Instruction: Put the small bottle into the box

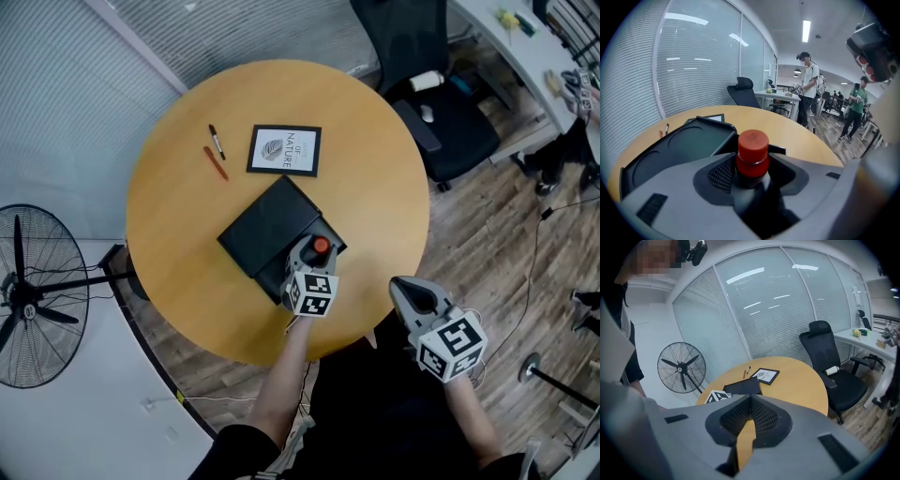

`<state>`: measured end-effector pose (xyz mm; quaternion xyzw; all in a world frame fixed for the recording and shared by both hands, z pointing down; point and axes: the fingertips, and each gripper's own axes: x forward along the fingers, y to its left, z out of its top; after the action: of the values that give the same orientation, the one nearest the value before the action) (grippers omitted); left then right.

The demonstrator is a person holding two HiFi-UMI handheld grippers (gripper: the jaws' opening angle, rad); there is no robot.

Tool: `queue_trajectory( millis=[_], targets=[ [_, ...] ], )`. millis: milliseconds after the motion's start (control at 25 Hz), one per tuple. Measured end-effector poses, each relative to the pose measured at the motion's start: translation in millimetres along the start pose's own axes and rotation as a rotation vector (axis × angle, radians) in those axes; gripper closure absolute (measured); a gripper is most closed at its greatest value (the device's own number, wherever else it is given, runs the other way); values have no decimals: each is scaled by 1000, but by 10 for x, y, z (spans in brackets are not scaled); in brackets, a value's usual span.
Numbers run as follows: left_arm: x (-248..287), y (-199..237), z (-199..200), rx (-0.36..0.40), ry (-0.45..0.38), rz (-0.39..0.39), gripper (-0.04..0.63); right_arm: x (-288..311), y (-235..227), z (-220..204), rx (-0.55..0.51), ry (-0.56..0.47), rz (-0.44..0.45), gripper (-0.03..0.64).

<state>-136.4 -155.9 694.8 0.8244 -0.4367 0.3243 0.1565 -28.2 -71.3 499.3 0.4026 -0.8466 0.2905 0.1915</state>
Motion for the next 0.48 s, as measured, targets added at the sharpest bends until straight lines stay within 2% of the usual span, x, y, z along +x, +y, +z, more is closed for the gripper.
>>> queue_trajectory(
  millis=[240, 480],
  targets=[
    [5, -10, 8, -5, -2, -17, 385, -16, 19, -4, -15, 2, -4, 607],
    [-32, -28, 29, 31, -16, -15, 385, -36, 55, -12, -19, 2, -14, 607]
  ],
)
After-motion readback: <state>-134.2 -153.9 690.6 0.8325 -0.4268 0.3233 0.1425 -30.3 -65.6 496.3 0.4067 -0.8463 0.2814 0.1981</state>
